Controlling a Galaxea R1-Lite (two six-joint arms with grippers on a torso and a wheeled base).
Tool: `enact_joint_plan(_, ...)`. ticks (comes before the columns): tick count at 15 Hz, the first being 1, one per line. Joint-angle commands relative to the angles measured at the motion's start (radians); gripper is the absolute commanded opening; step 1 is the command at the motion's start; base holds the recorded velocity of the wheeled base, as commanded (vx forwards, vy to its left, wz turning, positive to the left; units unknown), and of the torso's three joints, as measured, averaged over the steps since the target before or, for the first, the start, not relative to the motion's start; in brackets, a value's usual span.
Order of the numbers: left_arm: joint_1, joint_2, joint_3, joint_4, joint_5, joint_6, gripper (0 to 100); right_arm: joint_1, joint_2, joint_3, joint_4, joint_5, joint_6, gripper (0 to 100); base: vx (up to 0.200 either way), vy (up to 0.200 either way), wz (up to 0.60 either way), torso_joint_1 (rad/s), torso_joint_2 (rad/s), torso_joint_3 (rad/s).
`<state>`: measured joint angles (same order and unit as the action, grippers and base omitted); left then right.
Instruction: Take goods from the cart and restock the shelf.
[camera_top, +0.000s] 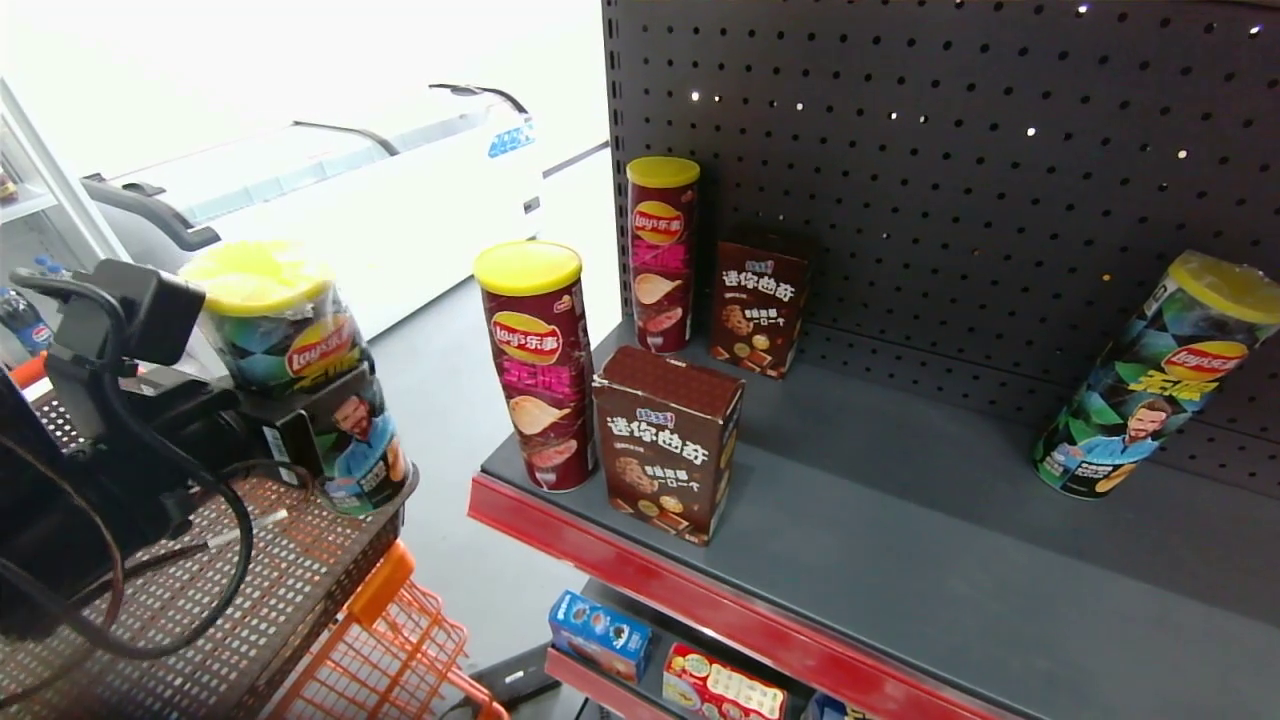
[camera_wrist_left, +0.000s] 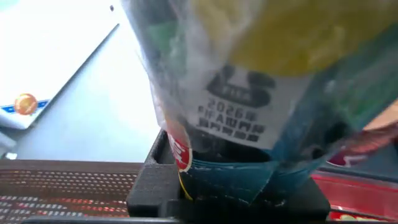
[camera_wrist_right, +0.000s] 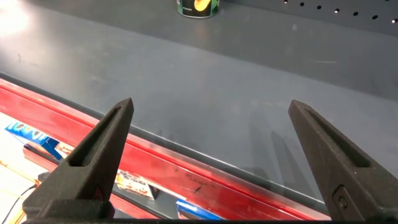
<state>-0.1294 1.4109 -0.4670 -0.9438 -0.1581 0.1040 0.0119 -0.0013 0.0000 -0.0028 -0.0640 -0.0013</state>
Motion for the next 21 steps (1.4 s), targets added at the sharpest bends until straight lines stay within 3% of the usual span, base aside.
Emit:
enact_joint_plan(1, -0.134, -0.039, 0.048, -0.004, -0.006, -0.026, 0, 0.0, 0.001, 0.0, 0.0, 0.0, 0.0, 100, 0.0, 0.0, 0.0, 0.0, 0.0, 0.0)
enact_joint_plan(3, -0.168, -0.047, 0.041, -0.01, -0.018, -0.03, 0, 0.0, 0.001, 0.0, 0.0, 0.0, 0.0, 100, 0.0, 0.0, 0.0, 0.0, 0.0, 0.0)
enact_joint_plan(5, -0.199, -0.09, 0.059, 0.005, -0.081, -0.049, 0, 0.0, 0.001, 0.0, 0.0, 0.0, 0.0, 100, 0.0, 0.0, 0.0, 0.0, 0.0, 0.0)
enact_joint_plan(7, -0.199, -0.128, 0.071, 0.022, -0.155, -0.064, 0, 0.0, 0.001, 0.0, -0.002, 0.0, 0.0, 100, 0.0, 0.0, 0.0, 0.0, 0.0, 0.0)
enact_joint_plan(9, -0.21, -0.161, 0.082, 0.045, -0.169, -0.06, 0, 0.0, 0.001, 0.0, 0.0, 0.0, 0.0, 100, 0.0, 0.0, 0.0, 0.0, 0.0, 0.0)
enact_joint_plan(10, -0.26, -0.188, 0.088, 0.071, -0.172, -0.063, 0, 0.0, 0.001, 0.0, 0.0, 0.0, 0.0, 100, 0.0, 0.0, 0.0, 0.0, 0.0, 0.0)
enact_joint_plan(14, -0.34, -0.245, 0.09, 0.177, -0.213, -0.063, 0, 0.0, 0.001, 0.0, 0.0, 0.0, 0.0, 100, 0.0, 0.0, 0.0, 0.0, 0.0, 0.0)
enact_joint_plan(15, -0.369, -0.251, 0.09, 0.194, -0.247, -0.063, 0, 0.0, 0.001, 0.0, 0.0, 0.0, 0.0, 100, 0.0, 0.0, 0.0, 0.0, 0.0, 0.0)
enact_joint_plan(19, -0.383, -0.25, 0.064, 0.195, -0.294, -0.06, 0, 0.0, 0.001, 0.0, 0.0, 0.001, -0.002, 100, 0.0, 0.0, 0.0, 0.0, 0.0, 0.0)
enact_joint_plan(21, -0.383, -0.248, 0.067, 0.197, -0.357, -0.06, 0, 0.0, 0.001, 0.0, 0.0, 0.001, -0.002, 100, 0.0, 0.0, 0.0, 0.0, 0.0, 0.0)
